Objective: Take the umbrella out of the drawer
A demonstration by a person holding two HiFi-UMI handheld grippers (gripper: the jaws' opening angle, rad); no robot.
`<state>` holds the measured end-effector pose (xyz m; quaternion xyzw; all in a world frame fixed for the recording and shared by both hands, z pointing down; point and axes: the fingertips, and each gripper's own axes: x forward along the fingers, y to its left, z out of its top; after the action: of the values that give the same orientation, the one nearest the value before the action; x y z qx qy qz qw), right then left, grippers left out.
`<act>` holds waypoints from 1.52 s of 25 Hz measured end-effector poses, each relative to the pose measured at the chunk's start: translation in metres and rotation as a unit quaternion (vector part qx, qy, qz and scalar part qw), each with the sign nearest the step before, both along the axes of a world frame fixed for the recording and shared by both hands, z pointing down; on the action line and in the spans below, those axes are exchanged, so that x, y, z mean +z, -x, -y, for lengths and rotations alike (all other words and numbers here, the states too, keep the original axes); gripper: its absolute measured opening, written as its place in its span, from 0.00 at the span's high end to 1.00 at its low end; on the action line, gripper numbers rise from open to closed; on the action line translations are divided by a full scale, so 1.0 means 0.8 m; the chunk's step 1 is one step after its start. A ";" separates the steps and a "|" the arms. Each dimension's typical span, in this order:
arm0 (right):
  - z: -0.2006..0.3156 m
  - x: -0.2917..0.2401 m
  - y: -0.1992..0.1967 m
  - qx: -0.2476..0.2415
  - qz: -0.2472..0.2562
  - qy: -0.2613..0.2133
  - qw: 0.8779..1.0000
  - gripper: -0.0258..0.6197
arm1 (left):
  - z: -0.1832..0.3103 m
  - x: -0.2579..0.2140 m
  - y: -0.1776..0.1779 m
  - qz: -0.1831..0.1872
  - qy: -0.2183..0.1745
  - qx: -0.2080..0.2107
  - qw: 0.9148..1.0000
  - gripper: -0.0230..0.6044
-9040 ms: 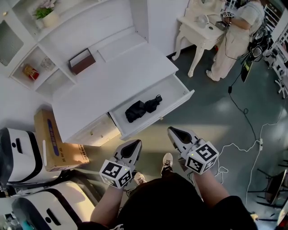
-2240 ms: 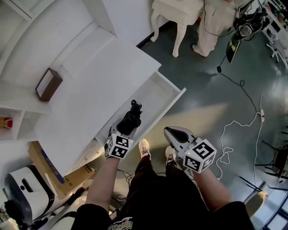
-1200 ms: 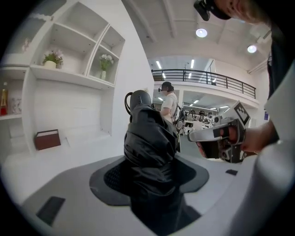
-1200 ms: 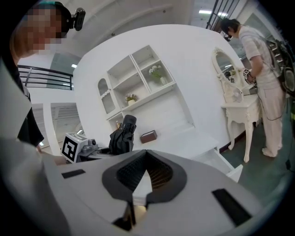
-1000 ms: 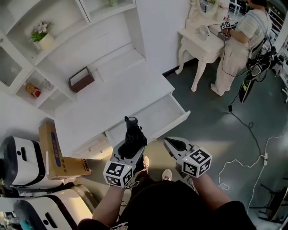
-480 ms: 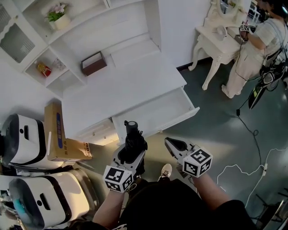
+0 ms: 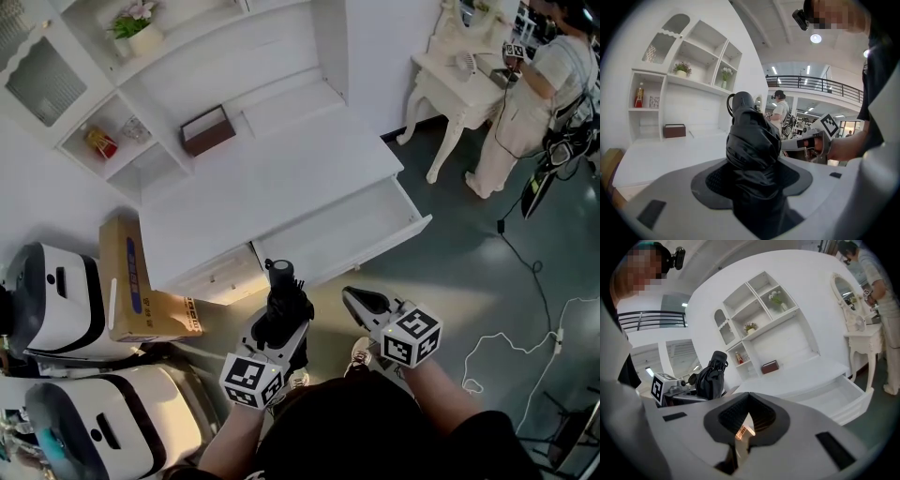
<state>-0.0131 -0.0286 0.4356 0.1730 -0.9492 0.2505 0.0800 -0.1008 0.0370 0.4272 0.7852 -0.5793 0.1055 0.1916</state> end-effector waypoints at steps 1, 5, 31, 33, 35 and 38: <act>-0.005 -0.002 0.007 0.006 -0.001 -0.001 1.000 0.96 | -0.006 -0.001 0.007 -0.001 -0.001 0.006 1.000 0.54; -0.030 -0.009 0.032 0.033 -0.004 -0.005 0.999 0.96 | -0.030 -0.003 0.034 -0.008 -0.004 0.031 0.999 0.55; -0.188 0.012 0.073 0.144 -0.028 -0.005 0.989 0.96 | -0.153 0.019 0.081 -0.030 0.002 0.156 0.987 0.55; -0.192 0.013 0.071 0.146 -0.030 -0.005 0.989 0.96 | -0.157 0.021 0.078 -0.032 0.003 0.158 0.987 0.55; -0.196 0.015 0.068 0.147 -0.031 -0.005 0.989 0.96 | -0.160 0.022 0.075 -0.033 0.003 0.159 0.987 0.55; -0.200 0.014 0.065 0.145 -0.034 -0.006 0.989 0.96 | -0.163 0.022 0.072 -0.034 0.001 0.158 0.987 0.55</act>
<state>-0.0650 0.1314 0.4471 0.3174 -0.9125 0.2473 0.0738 -0.1584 0.1673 0.4444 0.8696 -0.4414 0.1084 0.1930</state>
